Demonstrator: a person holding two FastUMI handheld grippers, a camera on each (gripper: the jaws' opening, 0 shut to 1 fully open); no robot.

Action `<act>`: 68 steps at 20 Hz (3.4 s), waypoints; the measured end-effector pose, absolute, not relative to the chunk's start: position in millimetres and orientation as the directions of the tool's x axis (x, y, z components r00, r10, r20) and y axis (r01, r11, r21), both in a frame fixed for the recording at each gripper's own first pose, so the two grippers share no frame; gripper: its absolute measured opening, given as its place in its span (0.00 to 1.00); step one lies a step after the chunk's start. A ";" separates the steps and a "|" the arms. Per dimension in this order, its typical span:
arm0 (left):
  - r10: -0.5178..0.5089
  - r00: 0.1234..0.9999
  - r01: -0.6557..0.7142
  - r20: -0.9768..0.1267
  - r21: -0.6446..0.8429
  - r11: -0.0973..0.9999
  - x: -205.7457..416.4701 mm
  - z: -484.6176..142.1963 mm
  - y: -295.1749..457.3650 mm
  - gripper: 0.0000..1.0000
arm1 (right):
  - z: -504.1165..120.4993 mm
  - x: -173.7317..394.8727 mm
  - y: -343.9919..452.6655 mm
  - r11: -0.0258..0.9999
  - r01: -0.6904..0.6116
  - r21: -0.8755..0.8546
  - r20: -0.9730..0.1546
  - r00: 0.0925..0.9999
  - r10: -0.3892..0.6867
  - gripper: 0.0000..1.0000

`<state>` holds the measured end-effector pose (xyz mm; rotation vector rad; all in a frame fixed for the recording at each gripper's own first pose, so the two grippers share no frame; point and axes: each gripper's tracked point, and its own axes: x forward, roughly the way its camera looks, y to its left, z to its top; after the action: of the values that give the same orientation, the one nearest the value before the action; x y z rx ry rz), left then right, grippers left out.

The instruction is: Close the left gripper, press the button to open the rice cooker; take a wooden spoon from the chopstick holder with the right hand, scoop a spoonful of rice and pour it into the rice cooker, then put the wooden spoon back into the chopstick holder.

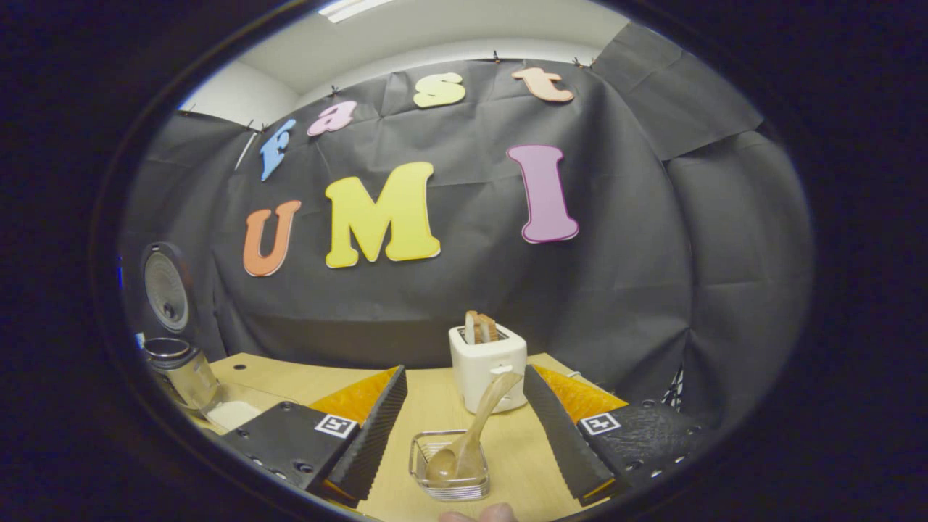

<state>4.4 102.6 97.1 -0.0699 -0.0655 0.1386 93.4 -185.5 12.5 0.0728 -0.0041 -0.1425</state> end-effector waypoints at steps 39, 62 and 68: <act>0.232 0.928 -0.255 -0.291 -0.043 0.966 200.4 113.1 206.6 0.97 | -15.1 6.0 -134.5 0.996 -0.053 0.071 0.018 0.998 0.052 0.95; 0.244 0.933 -0.254 -0.263 -0.001 0.967 63.9 -32.1 130.1 0.99 | -47.8 -8.5 -105.1 0.985 -0.059 0.162 -0.040 0.997 0.066 0.92; 0.237 0.935 -0.244 -0.262 0.008 0.970 58.8 -50.0 127.1 0.99 | -51.0 -5.5 -99.7 0.988 -0.061 0.142 -0.054 0.996 0.069 0.92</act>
<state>58.8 127.1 -50.0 -0.0248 0.2648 0.2461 -5.5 -99.7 -51.0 0.1407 0.0591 0.0654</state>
